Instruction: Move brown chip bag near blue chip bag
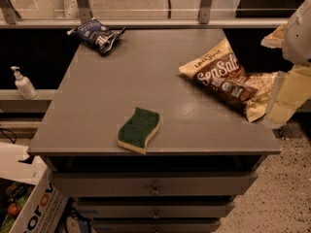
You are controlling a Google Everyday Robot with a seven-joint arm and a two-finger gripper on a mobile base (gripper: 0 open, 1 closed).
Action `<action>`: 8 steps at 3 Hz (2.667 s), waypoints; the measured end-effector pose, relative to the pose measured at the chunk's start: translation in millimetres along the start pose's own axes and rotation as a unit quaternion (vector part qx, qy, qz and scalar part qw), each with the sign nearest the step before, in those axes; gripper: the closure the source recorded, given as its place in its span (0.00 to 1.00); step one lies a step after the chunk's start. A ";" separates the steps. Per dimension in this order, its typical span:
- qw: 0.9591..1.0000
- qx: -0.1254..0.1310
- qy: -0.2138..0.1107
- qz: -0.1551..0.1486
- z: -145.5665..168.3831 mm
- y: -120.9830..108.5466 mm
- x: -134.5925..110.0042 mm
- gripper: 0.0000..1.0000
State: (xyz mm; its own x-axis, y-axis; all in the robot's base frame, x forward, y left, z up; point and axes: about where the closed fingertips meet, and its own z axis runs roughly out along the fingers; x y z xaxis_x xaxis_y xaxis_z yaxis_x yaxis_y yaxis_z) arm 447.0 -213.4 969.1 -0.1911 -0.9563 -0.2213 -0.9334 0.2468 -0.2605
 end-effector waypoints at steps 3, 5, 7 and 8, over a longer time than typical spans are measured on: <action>0.997 0.022 -0.056 -0.045 72.0 -59.5 -5.1 0.00; 0.996 0.028 -0.055 -0.058 115.6 -97.4 2.8 0.00; 0.997 0.024 -0.043 -0.056 143.9 -117.4 21.5 0.19; 0.997 0.024 -0.046 -0.059 146.1 -119.7 21.9 0.41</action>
Offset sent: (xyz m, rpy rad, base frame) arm 0.0836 0.0036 -0.0552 0.1012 -0.1035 0.1332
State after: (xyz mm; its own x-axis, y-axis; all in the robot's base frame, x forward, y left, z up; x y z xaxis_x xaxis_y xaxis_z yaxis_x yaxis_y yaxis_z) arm 598.9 -240.9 858.2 -0.0500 -0.9611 -0.2717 -0.9317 0.1429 -0.3339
